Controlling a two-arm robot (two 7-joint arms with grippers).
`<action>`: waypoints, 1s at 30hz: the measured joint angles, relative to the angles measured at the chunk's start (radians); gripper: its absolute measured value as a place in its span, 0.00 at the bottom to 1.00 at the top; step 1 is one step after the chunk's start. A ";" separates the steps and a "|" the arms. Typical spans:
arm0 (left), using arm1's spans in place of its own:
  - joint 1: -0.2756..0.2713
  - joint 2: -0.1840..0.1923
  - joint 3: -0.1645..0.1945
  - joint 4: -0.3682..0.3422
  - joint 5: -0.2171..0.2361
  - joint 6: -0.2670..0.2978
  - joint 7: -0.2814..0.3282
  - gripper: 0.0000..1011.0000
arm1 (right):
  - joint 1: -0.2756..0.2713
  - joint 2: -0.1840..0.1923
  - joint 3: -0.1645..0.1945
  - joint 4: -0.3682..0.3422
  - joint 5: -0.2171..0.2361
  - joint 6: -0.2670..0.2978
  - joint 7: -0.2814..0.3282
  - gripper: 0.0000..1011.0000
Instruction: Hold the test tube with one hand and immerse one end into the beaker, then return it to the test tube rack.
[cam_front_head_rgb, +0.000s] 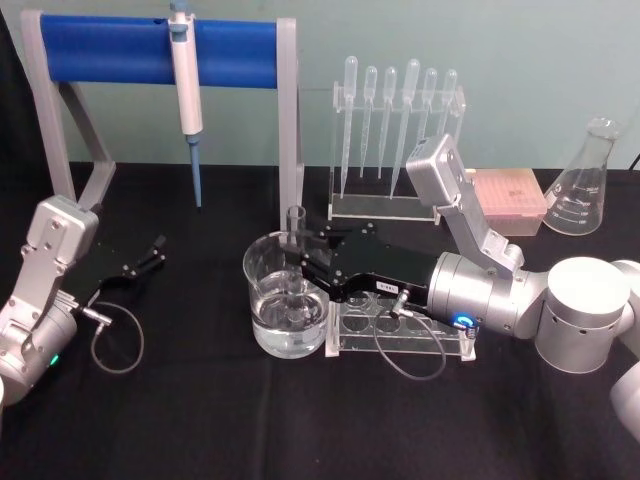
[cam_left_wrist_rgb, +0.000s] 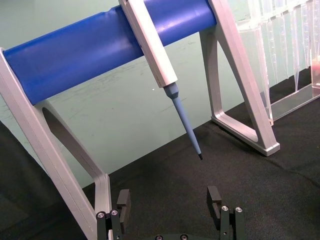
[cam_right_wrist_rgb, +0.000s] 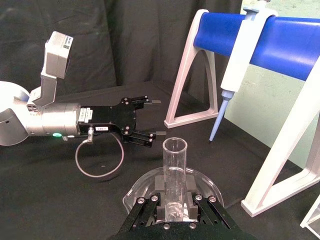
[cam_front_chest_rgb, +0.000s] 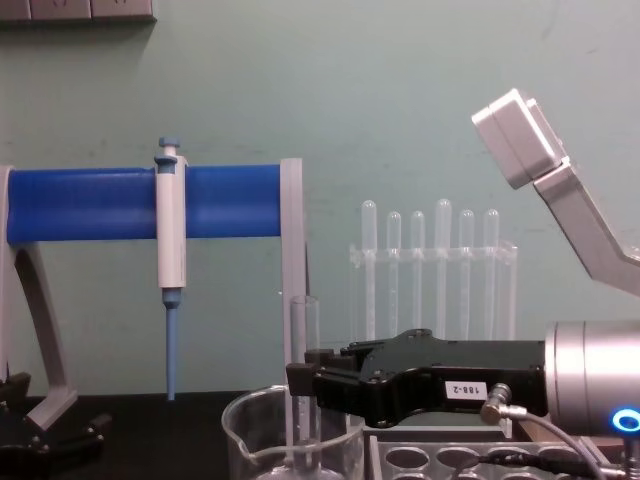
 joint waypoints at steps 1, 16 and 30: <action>0.000 0.000 0.000 0.000 0.000 0.000 0.000 0.99 | 0.000 0.000 0.000 0.000 0.000 0.000 0.000 0.24; 0.000 0.000 0.000 0.000 0.000 0.000 0.000 0.99 | 0.000 0.000 0.000 0.000 0.000 0.000 0.000 0.24; 0.000 0.000 0.000 0.000 0.000 0.000 0.000 0.99 | 0.000 0.000 0.000 0.000 0.000 0.000 0.000 0.24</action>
